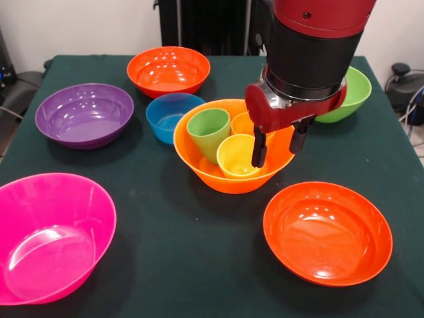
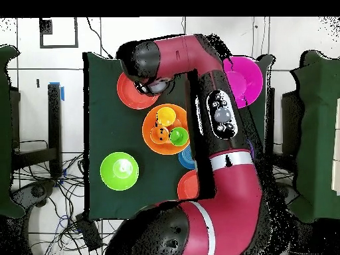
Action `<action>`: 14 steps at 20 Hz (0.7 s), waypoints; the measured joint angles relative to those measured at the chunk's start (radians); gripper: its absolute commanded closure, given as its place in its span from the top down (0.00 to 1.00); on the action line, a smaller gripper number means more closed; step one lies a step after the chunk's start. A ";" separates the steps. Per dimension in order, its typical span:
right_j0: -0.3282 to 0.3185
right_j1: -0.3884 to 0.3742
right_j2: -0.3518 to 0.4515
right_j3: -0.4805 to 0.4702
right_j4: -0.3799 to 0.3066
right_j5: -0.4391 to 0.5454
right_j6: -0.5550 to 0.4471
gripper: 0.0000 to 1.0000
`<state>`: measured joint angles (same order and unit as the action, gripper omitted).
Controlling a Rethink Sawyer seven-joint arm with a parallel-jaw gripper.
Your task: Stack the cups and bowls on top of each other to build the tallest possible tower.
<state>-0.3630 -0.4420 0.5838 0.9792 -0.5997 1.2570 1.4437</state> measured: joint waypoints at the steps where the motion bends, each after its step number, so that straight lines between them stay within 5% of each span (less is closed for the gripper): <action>1: 0.001 0.000 0.000 -0.004 0.000 0.005 -0.003 1.00; 14: 0.005 -0.011 0.000 -0.083 -0.006 0.076 -0.059 1.00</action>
<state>-0.3575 -0.4528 0.5839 0.8961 -0.6062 1.3328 1.3843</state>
